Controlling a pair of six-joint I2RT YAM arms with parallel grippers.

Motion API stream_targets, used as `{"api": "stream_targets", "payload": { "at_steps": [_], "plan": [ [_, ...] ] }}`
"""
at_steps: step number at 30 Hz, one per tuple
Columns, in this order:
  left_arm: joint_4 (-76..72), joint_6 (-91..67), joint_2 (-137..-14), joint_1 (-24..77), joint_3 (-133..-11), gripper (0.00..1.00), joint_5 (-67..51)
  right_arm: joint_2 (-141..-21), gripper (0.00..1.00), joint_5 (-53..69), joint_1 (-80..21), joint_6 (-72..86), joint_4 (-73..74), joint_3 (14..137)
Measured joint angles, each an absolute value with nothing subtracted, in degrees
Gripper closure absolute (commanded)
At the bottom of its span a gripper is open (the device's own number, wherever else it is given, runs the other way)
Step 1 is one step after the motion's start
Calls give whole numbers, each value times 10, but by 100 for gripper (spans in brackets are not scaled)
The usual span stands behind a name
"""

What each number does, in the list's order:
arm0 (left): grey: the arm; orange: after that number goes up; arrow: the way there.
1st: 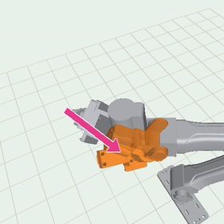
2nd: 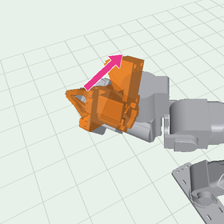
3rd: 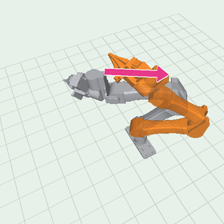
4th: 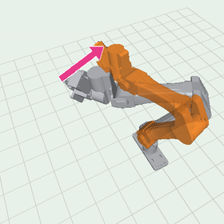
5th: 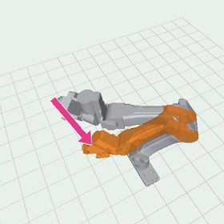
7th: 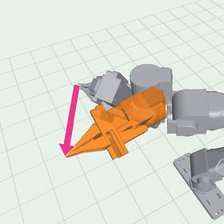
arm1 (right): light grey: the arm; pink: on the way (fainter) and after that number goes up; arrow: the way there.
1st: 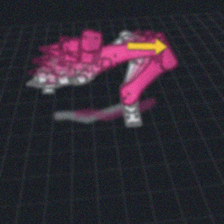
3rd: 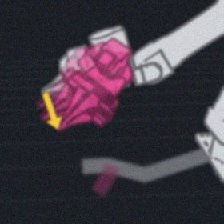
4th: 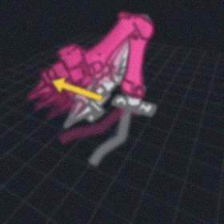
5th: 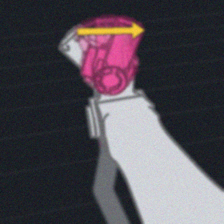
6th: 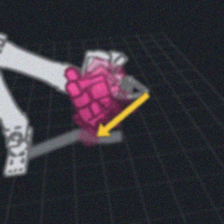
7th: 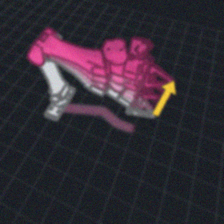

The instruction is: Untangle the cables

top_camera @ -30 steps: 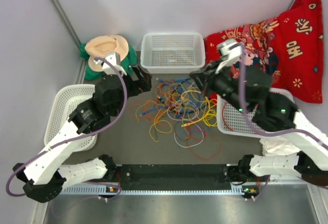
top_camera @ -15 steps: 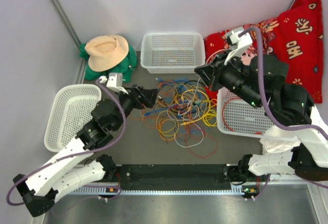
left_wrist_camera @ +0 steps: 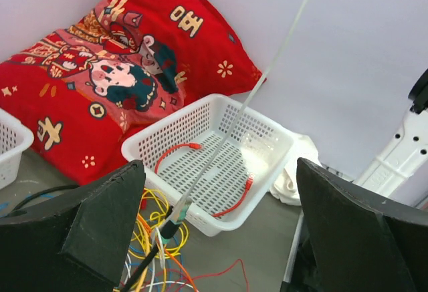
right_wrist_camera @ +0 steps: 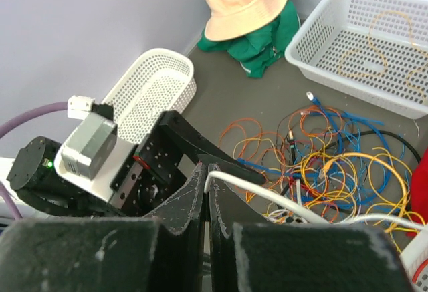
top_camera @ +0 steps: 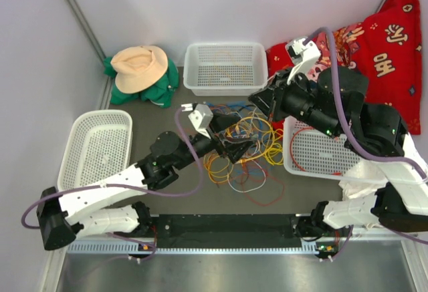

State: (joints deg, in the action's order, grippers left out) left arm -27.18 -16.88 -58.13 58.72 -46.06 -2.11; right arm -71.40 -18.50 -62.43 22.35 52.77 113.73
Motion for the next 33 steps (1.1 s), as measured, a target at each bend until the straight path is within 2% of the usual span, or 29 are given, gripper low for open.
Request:
{"api": "stream_targets", "payload": {
  "at_steps": [5,8,11,12,13,14,15,16,19,22,24,31,33],
  "plan": [
    [-292,-132,-614,599,-473,2,-25,-715,100,-177,-624,234,543,1137],
    [-302,-115,-631,599,-485,13,-18,-717,100,-167,-624,241,545,1136],
    [-310,-102,-645,599,-493,56,-5,-716,100,-161,-624,245,544,1128],
    [-311,-99,-649,599,-495,75,-1,-716,100,-159,-624,246,544,1125],
    [-314,-91,-656,599,-500,100,4,-715,100,-158,-624,248,543,1118],
    [-314,-86,-662,599,-505,100,10,-714,100,-156,-624,249,543,1111],
    [-314,-86,-667,599,-510,100,16,-712,93,-154,-624,251,542,1104],
    [-314,-84,-671,599,-514,100,20,-710,63,-154,-624,252,540,1096],
    [-303,-87,-676,599,-524,100,41,-693,20,-153,-624,256,530,1060],
    [-261,-101,-674,599,-546,100,75,-659,10,-163,-625,255,516,1015],
    [-204,-119,-670,598,-582,100,107,-624,8,-185,-624,255,506,973],
    [-55,-161,-670,596,-752,100,184,-420,12,-241,-624,264,388,693],
    [-27,-171,-674,596,-808,100,198,-393,12,-239,-624,267,355,632]
  ]
}}
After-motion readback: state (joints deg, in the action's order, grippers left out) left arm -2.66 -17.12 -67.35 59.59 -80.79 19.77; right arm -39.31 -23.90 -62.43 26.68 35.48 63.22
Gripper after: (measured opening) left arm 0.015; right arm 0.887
